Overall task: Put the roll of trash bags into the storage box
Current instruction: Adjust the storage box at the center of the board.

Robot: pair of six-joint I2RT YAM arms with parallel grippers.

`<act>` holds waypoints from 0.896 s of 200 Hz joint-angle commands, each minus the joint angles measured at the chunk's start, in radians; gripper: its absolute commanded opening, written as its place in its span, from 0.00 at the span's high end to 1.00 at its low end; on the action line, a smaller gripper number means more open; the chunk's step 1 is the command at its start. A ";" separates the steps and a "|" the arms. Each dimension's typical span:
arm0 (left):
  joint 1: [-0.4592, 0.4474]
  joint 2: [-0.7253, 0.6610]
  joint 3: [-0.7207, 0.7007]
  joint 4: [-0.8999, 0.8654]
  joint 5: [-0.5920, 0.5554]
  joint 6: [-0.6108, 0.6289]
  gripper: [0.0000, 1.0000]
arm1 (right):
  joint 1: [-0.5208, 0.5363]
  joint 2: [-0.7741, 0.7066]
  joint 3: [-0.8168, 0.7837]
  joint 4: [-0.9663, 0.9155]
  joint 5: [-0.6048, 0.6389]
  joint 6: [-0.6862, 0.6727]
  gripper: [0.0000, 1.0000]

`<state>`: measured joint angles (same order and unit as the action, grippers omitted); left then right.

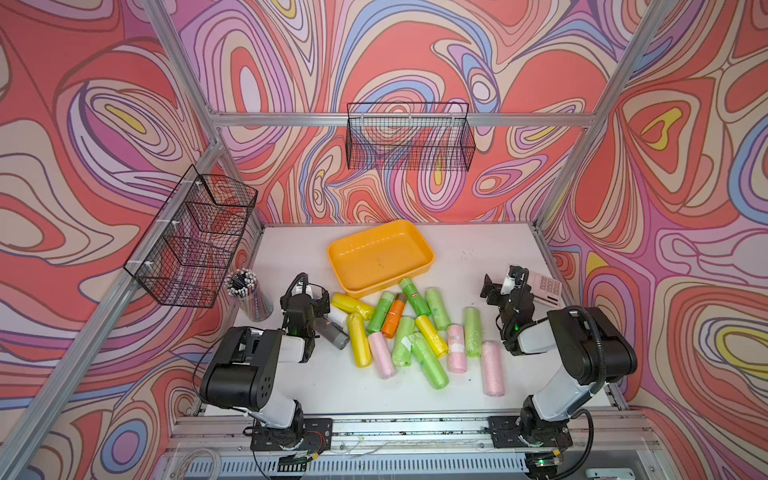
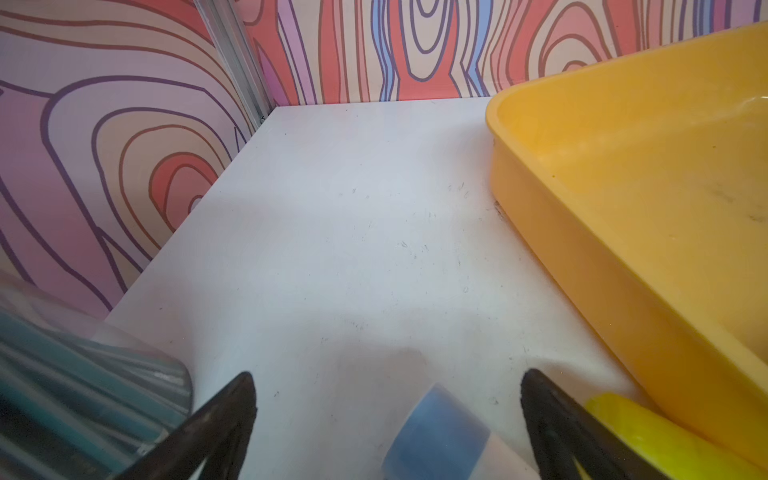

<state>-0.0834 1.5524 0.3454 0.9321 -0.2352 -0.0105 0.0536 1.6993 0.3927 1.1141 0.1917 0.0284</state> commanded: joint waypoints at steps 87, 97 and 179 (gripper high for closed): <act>0.006 -0.001 0.015 0.005 0.023 0.018 0.00 | 0.000 0.012 -0.002 0.016 -0.014 0.005 0.02; 0.011 -0.002 0.021 -0.006 0.034 0.016 0.00 | 0.000 0.013 -0.001 0.014 -0.014 0.006 0.02; 0.013 -0.002 0.022 -0.009 0.036 0.017 0.00 | 0.000 0.013 0.002 0.013 -0.005 -0.001 0.02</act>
<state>-0.0772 1.5524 0.3481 0.9199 -0.2085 -0.0097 0.0536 1.6993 0.3927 1.1137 0.1864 0.0311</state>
